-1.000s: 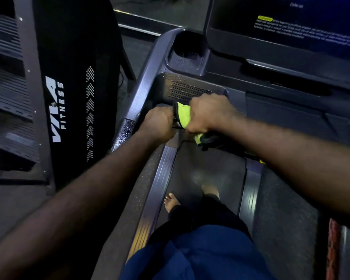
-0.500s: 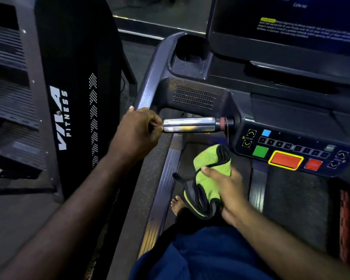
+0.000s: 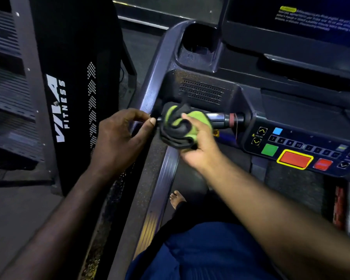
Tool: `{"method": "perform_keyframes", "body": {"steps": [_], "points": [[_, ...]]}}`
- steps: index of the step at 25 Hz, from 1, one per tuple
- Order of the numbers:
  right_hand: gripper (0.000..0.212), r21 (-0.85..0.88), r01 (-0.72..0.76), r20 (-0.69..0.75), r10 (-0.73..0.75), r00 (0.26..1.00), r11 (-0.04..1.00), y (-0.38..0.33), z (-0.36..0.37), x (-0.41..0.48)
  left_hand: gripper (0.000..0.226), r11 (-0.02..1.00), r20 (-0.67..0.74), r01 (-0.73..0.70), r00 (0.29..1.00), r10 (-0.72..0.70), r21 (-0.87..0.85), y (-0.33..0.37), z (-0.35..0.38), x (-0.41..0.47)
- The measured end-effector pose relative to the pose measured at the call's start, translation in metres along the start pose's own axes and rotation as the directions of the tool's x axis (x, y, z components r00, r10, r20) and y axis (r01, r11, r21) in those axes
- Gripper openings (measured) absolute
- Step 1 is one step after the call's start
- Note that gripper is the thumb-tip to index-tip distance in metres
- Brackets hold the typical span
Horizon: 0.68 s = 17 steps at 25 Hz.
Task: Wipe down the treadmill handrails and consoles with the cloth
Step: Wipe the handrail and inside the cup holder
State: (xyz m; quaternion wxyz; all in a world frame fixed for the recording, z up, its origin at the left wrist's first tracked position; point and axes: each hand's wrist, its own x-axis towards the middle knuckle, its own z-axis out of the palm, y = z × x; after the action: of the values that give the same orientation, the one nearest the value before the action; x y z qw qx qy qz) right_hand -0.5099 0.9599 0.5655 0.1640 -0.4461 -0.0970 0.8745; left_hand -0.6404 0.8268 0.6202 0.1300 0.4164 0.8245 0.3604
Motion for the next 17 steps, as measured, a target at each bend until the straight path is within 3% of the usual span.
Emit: {"method": "perform_keyframes", "body": {"steps": [3,5,7,10,15,17], "points": [[0.010,0.011,0.087,-0.067,-0.086,0.994,0.996,-0.031,-0.017,-0.005,0.006,0.998,-0.017,0.009,1.000,-0.011,-0.068,-0.002,0.008,-0.013],[0.015,-0.050,0.090,-0.155,-0.097,0.983,0.995,-0.017,0.000,0.013,0.003,0.993,-0.009,0.035,0.999,-0.036,-0.113,-0.002,0.022,-0.019],[0.023,-0.115,0.004,-0.185,-0.025,0.982,0.993,0.012,0.026,0.034,0.002,0.978,-0.021,0.104,0.994,-0.110,-0.181,-0.003,0.034,-0.027],[0.016,-0.202,-0.135,-0.086,0.120,0.989,0.970,0.023,0.032,0.038,0.006,0.945,-0.044,0.198,0.975,-0.216,-0.259,0.001,0.037,-0.037],[0.021,-0.199,-0.109,0.003,0.111,0.994,0.974,0.004,-0.024,0.005,0.004,0.930,-0.122,0.267,0.945,-0.304,-0.252,0.016,0.020,-0.057],[0.036,-0.467,-0.078,-0.115,0.027,0.993,0.881,0.017,-0.038,-0.008,0.005,0.917,-0.132,0.311,0.927,-0.351,-0.248,0.022,0.016,-0.071]]}}
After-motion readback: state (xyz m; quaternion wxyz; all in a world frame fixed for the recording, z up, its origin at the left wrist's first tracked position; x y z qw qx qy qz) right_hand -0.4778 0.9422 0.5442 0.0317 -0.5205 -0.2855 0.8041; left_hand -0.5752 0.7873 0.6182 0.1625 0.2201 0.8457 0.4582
